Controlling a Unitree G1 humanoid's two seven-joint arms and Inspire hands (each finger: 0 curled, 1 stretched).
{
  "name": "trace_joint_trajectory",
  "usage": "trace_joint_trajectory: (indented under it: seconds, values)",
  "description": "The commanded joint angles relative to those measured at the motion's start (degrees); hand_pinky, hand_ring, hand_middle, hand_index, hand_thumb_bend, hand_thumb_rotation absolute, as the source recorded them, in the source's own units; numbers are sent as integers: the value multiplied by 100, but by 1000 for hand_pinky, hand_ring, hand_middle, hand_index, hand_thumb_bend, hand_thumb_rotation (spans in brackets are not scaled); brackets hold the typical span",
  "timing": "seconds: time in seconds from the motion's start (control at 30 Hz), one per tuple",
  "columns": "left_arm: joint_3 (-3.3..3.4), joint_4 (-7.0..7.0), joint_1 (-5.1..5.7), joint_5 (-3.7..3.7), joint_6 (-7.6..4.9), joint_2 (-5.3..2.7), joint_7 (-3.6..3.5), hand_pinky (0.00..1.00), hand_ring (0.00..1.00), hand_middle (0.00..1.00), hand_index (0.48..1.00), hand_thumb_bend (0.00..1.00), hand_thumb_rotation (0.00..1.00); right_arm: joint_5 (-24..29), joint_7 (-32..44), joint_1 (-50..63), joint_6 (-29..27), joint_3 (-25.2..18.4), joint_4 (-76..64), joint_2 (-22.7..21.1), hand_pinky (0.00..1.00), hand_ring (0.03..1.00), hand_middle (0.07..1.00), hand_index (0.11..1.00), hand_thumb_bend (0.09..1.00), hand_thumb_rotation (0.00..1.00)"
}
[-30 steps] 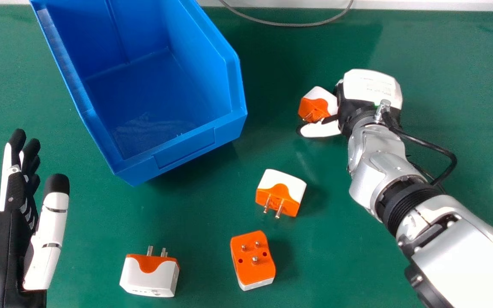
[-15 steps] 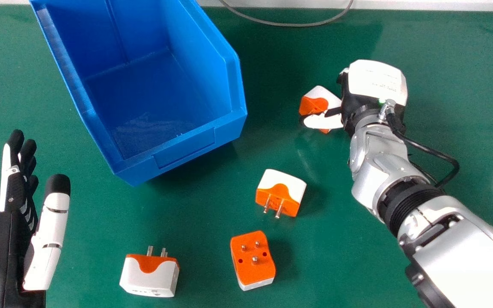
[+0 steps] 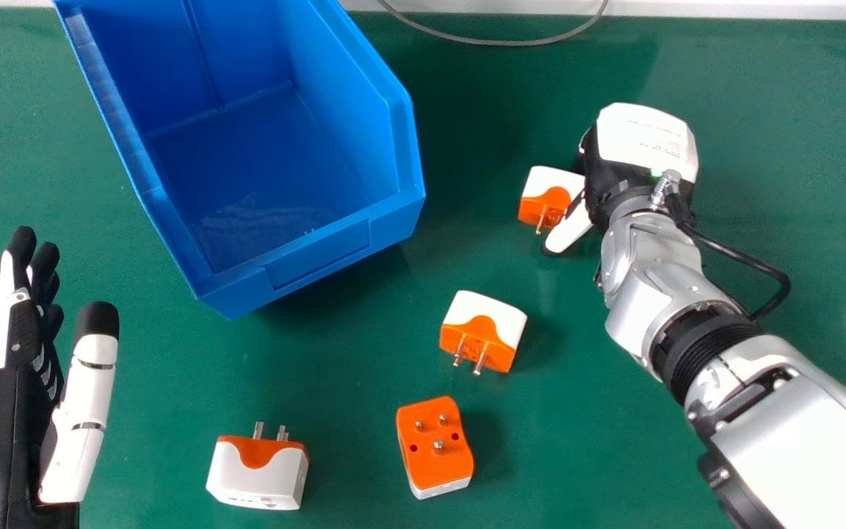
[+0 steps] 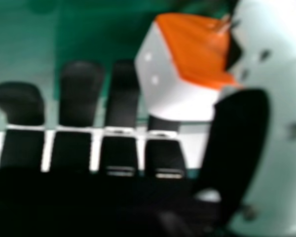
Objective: Pick all objects and put in blue box
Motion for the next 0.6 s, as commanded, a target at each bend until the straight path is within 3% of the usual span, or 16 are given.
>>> trace_joint_trajectory:
  seconds: [0.0,0.1,0.23,0.3,0.37,0.47,0.57]
  values:
    - [8,-176,90,54,34,-43,65,1000,996,984,1000,490,924,-58,275,-177,101,84,1,-121,130,207,461,495,521,12]
    - [14,-180,99,61,22,-53,64,1000,995,983,999,495,924,-71,507,-200,32,131,-26,-180,148,235,466,493,520,7]
    - [10,-205,102,5,42,-55,38,1000,994,983,999,494,924,-54,707,-278,86,159,-9,-204,159,251,457,501,517,6]
    - [11,-222,108,74,52,-66,76,1000,994,983,999,499,922,-87,583,-254,51,191,-15,-221,182,282,456,508,516,5]
    - [18,-191,85,95,11,-48,73,1000,992,982,998,501,920,-51,540,-242,31,165,-26,-234,188,287,463,503,516,3]
    - [13,-204,69,58,50,-44,50,1000,991,982,997,501,921,-67,658,-270,71,214,-15,-256,183,280,465,501,517,2]
    - [8,-124,20,-6,-24,-42,25,1000,989,982,997,499,921,30,634,-270,109,118,-23,-245,192,292,468,500,517,2]
